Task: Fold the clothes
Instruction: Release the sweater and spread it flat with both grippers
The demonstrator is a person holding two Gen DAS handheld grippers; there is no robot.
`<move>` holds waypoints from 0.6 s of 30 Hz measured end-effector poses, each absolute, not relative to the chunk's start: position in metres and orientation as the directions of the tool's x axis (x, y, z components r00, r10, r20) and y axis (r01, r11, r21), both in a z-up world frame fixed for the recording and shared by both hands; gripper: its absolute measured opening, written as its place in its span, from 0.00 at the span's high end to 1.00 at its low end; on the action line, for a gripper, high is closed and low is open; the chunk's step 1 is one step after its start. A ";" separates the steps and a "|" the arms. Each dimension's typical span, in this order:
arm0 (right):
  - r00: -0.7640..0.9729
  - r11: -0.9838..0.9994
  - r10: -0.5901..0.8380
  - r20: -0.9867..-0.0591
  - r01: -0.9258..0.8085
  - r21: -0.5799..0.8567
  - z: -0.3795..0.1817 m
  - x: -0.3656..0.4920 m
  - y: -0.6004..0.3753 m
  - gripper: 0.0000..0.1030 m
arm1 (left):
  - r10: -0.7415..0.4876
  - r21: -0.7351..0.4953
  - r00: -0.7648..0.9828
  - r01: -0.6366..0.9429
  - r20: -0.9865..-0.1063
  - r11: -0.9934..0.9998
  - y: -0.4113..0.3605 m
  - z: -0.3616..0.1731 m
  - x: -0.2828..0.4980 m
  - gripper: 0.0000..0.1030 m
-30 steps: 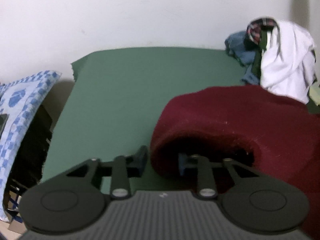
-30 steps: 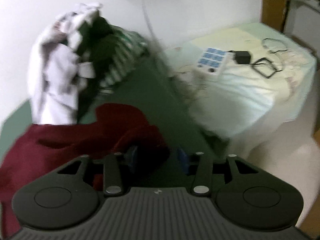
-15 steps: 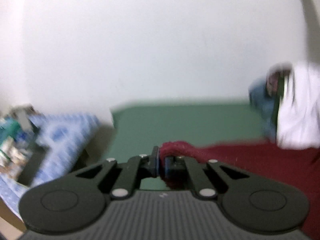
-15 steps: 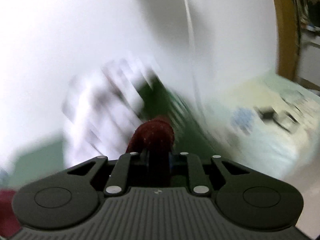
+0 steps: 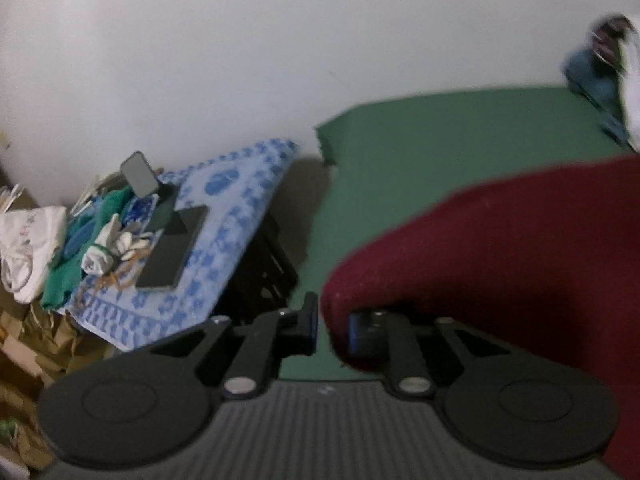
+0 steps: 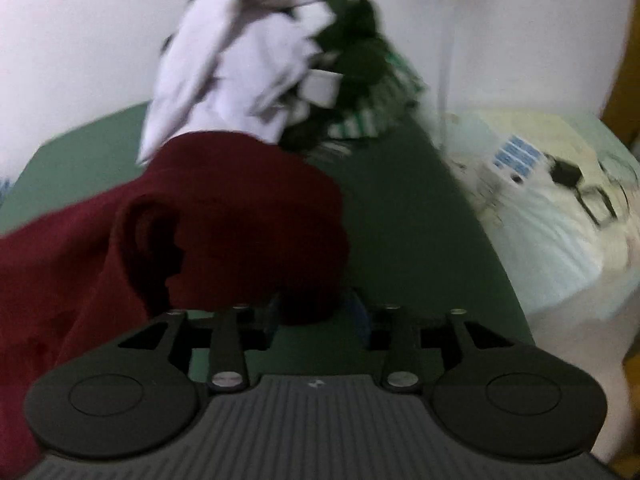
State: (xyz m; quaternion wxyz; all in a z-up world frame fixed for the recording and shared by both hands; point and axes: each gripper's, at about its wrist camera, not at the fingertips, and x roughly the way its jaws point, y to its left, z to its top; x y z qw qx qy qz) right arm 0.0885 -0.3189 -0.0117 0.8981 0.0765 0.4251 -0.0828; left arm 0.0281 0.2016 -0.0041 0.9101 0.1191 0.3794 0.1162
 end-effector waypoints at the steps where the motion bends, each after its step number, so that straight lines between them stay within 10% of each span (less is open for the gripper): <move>1: 0.625 0.970 -0.105 -0.773 0.234 0.058 -0.016 0.093 -0.317 0.59 | 0.286 0.309 0.676 -0.090 -0.679 0.947 0.199 -0.004 0.021 0.75; 6: 0.615 0.941 -0.049 -0.787 0.292 0.169 -0.042 0.128 -0.322 0.42 | 0.209 0.279 0.637 0.009 -0.741 0.960 0.188 0.002 -0.016 0.68; 9: 0.622 0.910 0.008 -0.783 0.321 0.263 -0.049 0.141 -0.322 0.91 | 0.175 0.263 0.645 0.042 -0.744 0.964 0.174 0.011 -0.035 0.68; 18: 0.797 0.921 -0.289 -0.530 0.382 0.072 0.062 0.144 -0.361 0.91 | 0.063 0.167 0.598 0.120 -0.799 0.979 0.138 -0.019 -0.045 0.67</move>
